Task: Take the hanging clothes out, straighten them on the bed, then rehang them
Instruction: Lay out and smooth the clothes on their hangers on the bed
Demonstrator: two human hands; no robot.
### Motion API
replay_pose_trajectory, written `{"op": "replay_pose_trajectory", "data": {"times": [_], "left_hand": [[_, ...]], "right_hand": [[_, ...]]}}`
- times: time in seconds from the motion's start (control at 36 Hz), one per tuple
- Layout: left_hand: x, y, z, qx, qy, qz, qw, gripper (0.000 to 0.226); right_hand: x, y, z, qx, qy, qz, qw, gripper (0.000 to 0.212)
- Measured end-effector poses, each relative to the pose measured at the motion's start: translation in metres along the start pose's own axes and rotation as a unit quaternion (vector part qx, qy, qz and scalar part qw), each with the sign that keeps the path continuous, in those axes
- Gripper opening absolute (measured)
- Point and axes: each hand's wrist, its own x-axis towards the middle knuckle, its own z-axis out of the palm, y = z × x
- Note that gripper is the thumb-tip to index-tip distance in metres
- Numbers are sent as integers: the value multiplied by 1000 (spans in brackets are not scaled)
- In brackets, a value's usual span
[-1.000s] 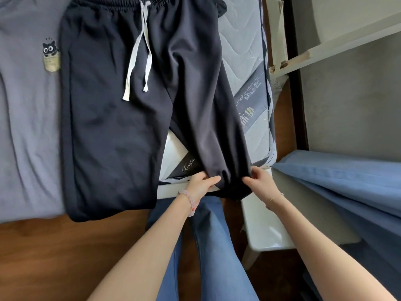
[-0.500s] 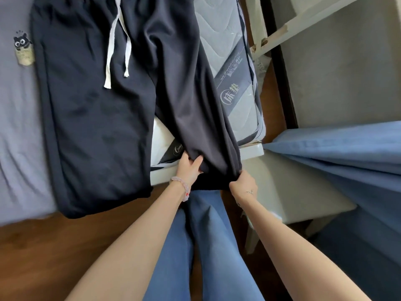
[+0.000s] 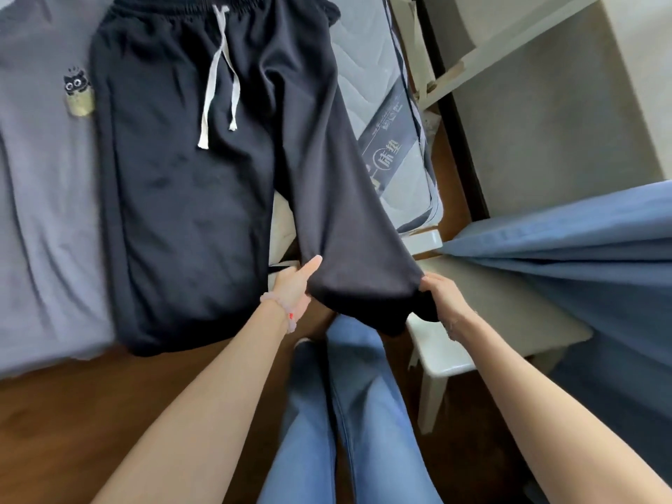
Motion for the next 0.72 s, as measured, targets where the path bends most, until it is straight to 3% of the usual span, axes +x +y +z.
{"op": "replay_pose_trajectory", "data": {"times": [0.06,0.08,0.17,0.25,0.39,0.5,0.61,0.72], "left_hand": [[10,-7,-8,17,-17,-16,1000,100],[10,-7,-8,14,-23,-15,1000,100],[-8,4,9,18,-39,-18,999,97],[-8,4,22,33,5,-12,999,68],[-7,1,38,26,53,3,998,58],[1,-3,45,-26,41,9,999,49],[9,-9,66,-50,26,-34,998,35],[24,-18,82,-23,43,-50,998,40]], "right_hand": [[-4,-7,1,-5,-50,4,999,16],[-3,-9,1,-16,-81,6,997,15],[7,-18,2,-42,-139,11,989,35],[14,-33,9,-47,-147,-28,988,23],[22,-44,-2,31,-83,-81,993,15],[25,-37,-43,55,-10,-112,992,22],[42,-31,-75,-39,70,-133,988,31],[73,-30,-87,-147,81,-103,980,19]]}}
